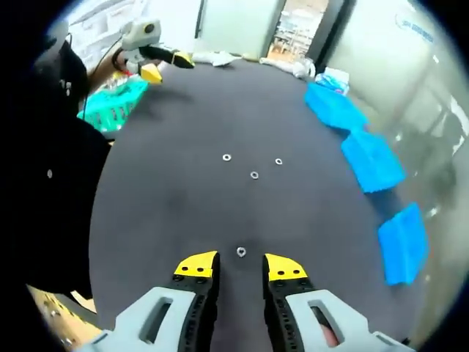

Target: Sort the screws, nuts, and washers into the corresponding bins

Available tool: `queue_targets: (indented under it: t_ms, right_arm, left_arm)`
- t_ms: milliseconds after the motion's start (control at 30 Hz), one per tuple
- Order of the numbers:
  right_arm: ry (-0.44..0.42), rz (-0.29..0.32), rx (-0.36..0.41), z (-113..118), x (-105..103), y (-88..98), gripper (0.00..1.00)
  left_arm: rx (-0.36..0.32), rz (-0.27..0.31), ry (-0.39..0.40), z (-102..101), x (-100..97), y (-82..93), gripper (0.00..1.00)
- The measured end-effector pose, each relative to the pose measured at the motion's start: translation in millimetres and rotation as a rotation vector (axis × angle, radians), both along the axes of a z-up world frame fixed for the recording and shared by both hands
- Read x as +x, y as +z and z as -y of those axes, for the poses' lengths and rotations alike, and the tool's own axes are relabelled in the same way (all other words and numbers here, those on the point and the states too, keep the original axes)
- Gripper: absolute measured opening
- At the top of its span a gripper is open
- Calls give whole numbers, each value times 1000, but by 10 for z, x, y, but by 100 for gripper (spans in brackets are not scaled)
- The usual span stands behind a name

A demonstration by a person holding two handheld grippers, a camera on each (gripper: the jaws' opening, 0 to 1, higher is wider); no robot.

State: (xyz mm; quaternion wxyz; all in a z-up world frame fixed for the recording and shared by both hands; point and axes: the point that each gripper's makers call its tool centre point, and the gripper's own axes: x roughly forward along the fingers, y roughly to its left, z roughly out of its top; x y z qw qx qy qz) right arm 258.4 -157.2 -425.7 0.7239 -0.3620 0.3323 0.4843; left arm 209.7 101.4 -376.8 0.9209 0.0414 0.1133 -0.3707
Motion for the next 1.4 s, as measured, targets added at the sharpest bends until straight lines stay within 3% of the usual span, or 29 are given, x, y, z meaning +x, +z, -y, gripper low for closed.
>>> queue_targets:
  t_ms: [567,900,1400]
  right_arm:
    - [7,-46,-22,-24,-31,-148,15]
    - [-29,-101,12,-15,-35,-158,11]
    - [-23,-102,1,-14,-79,-162,3]
  left_arm:
    - [-13,-28,0,-3,-21,-89,42]
    - [-24,-44,-3,-5,-58,-155,42]
    - [-26,-54,-29,110,-86,-180,42]
